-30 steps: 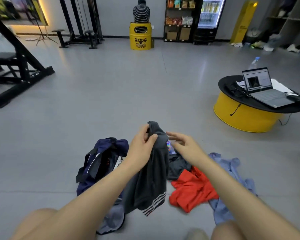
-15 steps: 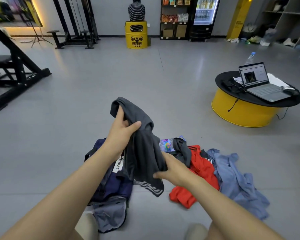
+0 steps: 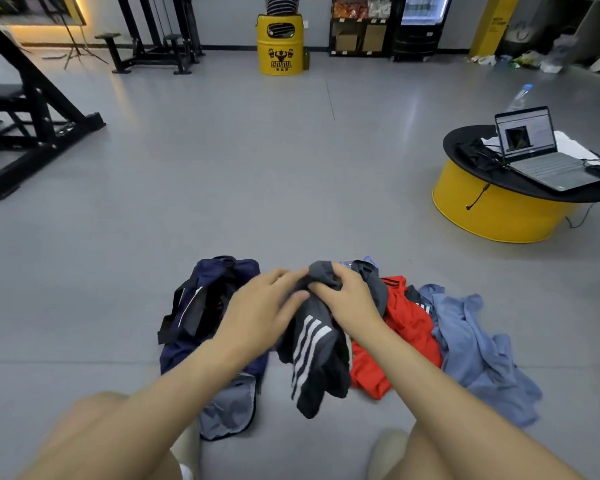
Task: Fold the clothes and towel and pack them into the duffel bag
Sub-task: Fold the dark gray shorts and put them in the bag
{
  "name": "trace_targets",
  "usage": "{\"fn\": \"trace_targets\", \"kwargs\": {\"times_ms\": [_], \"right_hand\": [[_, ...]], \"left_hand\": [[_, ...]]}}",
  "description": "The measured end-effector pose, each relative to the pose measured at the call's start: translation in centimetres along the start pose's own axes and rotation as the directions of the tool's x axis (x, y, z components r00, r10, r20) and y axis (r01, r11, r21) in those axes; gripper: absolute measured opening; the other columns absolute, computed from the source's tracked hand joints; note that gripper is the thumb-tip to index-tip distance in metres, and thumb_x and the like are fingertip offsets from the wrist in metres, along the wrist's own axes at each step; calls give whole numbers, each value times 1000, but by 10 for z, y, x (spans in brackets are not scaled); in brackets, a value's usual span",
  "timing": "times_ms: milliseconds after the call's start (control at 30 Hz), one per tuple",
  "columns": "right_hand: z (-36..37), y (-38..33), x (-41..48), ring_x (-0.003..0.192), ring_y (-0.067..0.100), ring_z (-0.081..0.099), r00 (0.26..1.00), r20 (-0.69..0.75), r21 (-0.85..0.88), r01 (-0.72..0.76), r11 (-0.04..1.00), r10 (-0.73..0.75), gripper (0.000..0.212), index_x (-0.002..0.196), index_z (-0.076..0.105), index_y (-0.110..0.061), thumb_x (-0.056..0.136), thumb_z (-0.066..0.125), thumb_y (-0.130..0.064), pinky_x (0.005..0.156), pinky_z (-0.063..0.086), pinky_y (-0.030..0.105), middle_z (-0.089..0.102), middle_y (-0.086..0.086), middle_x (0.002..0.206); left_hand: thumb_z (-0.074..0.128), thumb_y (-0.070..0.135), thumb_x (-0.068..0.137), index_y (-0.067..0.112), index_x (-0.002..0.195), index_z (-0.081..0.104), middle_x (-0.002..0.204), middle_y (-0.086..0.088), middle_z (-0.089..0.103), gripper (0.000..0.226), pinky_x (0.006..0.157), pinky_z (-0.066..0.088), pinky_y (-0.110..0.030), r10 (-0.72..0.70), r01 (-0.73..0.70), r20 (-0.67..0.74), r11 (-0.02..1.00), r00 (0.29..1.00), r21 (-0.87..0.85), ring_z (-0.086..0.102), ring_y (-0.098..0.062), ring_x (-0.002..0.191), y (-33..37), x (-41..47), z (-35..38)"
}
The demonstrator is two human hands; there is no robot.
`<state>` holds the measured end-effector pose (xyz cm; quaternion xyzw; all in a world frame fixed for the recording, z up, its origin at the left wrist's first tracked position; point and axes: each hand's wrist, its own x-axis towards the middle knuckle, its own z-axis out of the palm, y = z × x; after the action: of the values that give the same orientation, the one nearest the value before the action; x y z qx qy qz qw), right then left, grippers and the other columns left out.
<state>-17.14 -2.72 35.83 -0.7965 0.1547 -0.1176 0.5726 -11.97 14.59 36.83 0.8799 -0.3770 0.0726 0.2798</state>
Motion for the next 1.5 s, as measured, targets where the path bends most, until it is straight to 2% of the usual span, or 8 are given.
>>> {"fn": "trace_targets", "kwargs": {"times_ms": [133,333,567,767,1000,1167,1267,1500], "right_hand": [[-1,-6,-1,90,22,69,998,-43,191,-38,981,47,20,95,64,-9,85,70,-26,87,53,50,71,13,93],[-4,-14,-6,96,16,69,999,13,279,37,960,-42,13,103,64,-10,91,67,-6,89,56,39,73,7,101],[-6,-14,-9,127,8,44,951,147,-410,307,859,-271,79,150,34,-26,84,74,-40,104,40,27,47,-8,139],[10,-14,-11,118,18,54,883,328,-562,467,683,-334,73,146,31,-36,84,72,-35,88,53,41,30,-14,145],[16,-7,-4,107,17,61,882,223,-558,464,688,-414,53,140,52,-31,90,47,-12,81,53,39,55,-8,133],[7,-4,-1,111,8,61,898,77,-519,407,752,-433,43,126,68,-28,92,52,-7,87,52,30,68,-13,122],[5,-2,-1,102,2,61,935,-3,-408,322,854,-354,34,121,71,-26,93,58,-10,88,48,23,68,-15,116],[10,-4,3,100,-2,58,948,-115,-296,253,921,-297,50,135,61,-25,93,53,2,90,45,14,63,-8,121]], "left_hand": [[61,69,83,44,153,28,133,24,44,81,90,43,-20,-20,28,103,997,994,-77,51,3,109,25,-16,11],[58,2,89,44,150,36,130,19,57,78,99,49,-31,-152,143,5,921,988,-363,56,-1,116,15,-5,11],[57,6,97,55,138,46,100,16,68,65,88,52,-25,-314,240,-16,758,949,-607,64,-14,88,-4,7,5],[51,8,101,52,135,51,76,-20,50,56,75,44,-31,-340,274,60,629,939,-727,45,-22,71,-17,13,-1],[43,17,106,57,141,42,74,-21,50,53,69,48,-47,-288,296,116,732,951,-614,43,-37,68,-28,15,-11],[45,16,104,52,148,37,77,-3,62,57,72,48,-35,-326,336,79,922,942,-193,56,-19,71,-43,13,-12],[51,16,101,39,147,46,126,3,63,51,92,49,-37,-298,300,42,954,954,-27,58,-21,112,-45,8,-5],[64,57,87,39,125,58,113,23,54,42,89,51,-33,-158,172,76,952,985,-254,58,0,96,0,-11,21]]}}
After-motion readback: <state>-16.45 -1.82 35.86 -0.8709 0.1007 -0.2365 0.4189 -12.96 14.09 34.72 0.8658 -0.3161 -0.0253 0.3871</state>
